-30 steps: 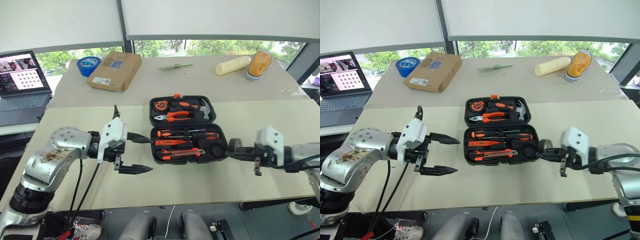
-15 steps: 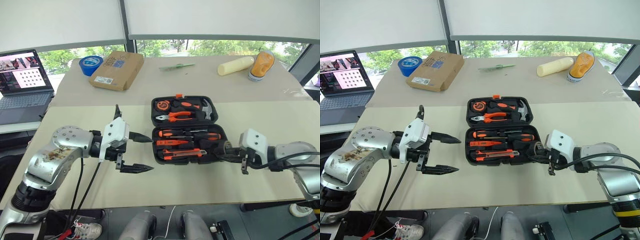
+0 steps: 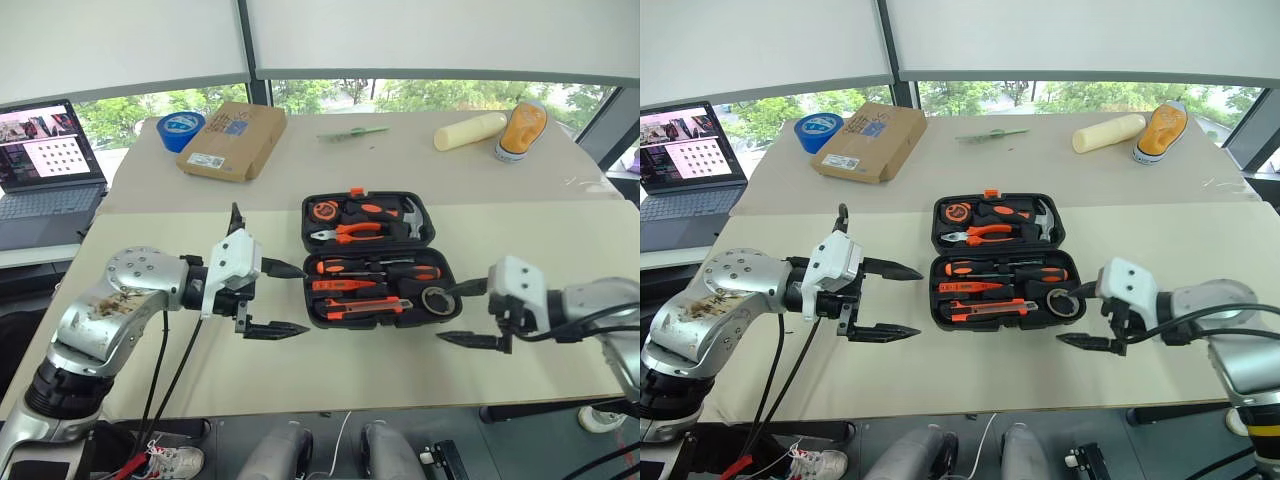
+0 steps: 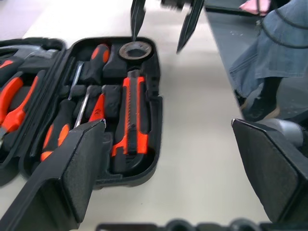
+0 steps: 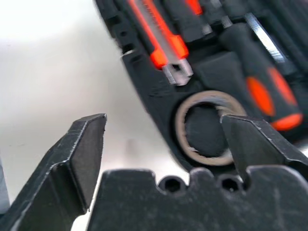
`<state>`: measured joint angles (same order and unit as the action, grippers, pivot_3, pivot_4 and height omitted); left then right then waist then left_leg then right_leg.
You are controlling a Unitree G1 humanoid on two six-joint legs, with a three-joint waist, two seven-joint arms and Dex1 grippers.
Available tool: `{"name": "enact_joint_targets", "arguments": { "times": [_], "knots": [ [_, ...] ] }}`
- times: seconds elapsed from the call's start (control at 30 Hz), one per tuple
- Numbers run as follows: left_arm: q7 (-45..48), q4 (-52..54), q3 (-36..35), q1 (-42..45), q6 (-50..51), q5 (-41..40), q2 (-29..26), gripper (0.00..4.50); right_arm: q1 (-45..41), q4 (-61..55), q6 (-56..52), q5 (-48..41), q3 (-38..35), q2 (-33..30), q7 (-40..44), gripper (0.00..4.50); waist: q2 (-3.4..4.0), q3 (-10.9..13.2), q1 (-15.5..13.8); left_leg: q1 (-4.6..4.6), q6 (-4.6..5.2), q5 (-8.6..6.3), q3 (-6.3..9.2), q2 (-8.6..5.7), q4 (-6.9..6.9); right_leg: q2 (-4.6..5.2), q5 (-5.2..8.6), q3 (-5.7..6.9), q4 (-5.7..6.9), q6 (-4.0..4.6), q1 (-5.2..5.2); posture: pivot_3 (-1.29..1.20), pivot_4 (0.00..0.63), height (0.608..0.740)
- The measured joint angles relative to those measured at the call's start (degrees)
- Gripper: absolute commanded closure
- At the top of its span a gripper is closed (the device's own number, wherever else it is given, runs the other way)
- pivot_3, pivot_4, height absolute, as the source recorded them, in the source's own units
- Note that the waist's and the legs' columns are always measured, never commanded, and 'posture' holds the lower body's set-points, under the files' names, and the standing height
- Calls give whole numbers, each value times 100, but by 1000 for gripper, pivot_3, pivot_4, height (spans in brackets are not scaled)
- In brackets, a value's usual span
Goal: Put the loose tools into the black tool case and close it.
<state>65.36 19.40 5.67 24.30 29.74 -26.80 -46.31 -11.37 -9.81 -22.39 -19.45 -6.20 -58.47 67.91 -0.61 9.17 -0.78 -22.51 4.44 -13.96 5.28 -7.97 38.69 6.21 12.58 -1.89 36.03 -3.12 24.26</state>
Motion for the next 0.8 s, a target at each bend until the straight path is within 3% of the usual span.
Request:
{"name": "enact_joint_targets", "arguments": {
  "times": [0.1, 0.23, 0.4, 0.43, 0.6, 0.8],
  "knots": [
    [-164, -665, 118, -54, -506, 633, -20, 788, -251, 592, -77, -83, -198, -1, -45, 1519, 0, 0, 1, 0, 0, 0, 0, 0, -1, 1, 0, 0, -2, 0, -1, 0, 150, 735],
    [-263, -1445, 277, 6, -1040, 1120, 167, 2280, -667, 1698, 109, 133, -139, 27, -84, 2852, 0, 0, -12, -3, -3, 2, -1, -2, 0, 3, 0, 2, -1, 0, 3, 0, 150, 735],
    [-556, -2438, 552, 674, -1487, 1755, 606, 4079, -1541, 2990, 624, 740, 351, 626, -466, 4474, -1, 0, 27, -10, -31, 25, -2, -3, 2, 4, -1, 1, 6, 1, 14, 0, 150, 735],
    [-562, -2571, 629, 736, -1553, 1849, 667, 4467, -1699, 3176, 749, 868, 503, 754, -488, 4500, -1, 0, 49, -11, -25, 31, -5, -2, -3, 4, -1, -1, 8, 1, 18, 0, 150, 735],
    [-507, -2970, 915, 766, -1717, 2092, 979, 4467, -2200, 3708, 1065, 1207, 810, 1115, -597, 4500, 1, 0, 83, -82, -2, 47, -11, -4, 19, 3, -3, -3, 24, 0, 90, 0, 150, 735],
    [-416, -3370, 1124, 1245, -1732, 2276, 1325, 4467, -2452, 3903, 1314, 1654, 1214, 1277, -535, 4500, 1, 0, 54, -85, -3, 49, -12, -4, 21, 2, -3, -1, 23, 0, 90, 0, 150, 735]
  ]
}}
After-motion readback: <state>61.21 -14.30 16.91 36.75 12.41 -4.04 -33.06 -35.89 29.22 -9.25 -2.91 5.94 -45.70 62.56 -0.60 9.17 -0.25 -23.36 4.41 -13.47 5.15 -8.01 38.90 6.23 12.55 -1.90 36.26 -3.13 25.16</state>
